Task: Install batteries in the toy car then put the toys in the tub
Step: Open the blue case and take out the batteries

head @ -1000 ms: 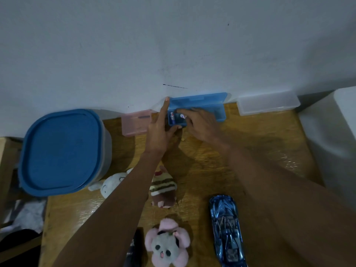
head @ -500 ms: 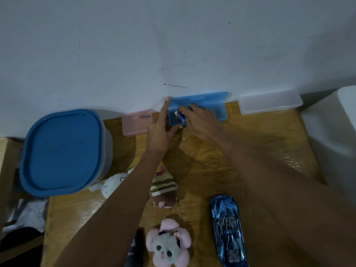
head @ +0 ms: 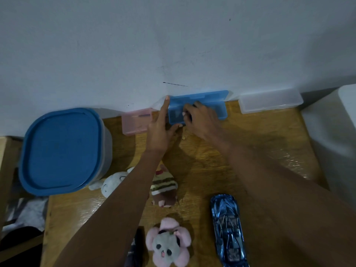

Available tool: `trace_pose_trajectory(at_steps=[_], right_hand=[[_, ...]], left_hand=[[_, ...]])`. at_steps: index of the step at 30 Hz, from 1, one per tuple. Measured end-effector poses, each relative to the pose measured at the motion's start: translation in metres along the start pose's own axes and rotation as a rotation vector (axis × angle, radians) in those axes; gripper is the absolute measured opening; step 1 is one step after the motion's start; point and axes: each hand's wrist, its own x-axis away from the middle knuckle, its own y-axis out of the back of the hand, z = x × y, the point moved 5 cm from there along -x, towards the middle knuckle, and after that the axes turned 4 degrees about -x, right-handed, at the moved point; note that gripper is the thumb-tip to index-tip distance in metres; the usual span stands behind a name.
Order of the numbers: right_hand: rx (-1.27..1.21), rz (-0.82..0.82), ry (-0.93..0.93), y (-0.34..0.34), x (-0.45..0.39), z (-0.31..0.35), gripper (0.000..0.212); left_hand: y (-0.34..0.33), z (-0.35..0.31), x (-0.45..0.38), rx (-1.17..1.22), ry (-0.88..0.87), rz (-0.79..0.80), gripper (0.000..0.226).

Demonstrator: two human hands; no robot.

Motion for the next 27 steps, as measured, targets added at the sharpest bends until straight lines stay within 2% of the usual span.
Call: trace_pose_trajectory(at_steps=[12, 17, 27], right_hand=[[0.145, 0.079, 0.05, -0.01, 0.012, -0.01, 0.057], [0.215, 0.018, 0.094, -0.006, 0.018, -0.009, 0.053], [0.201, 0.122, 0.18, -0.002, 0.016, -0.014, 0.052]], left_hand=[[-0.002, -0.001, 0.001, 0.008, -0.007, -0.008, 0.093], [-0.002, 0.001, 0.0, 0.037, 0.02, -0.001, 0.095], [-0.003, 0.003, -0.001, 0.028, 0.008, -0.021, 0.101]])
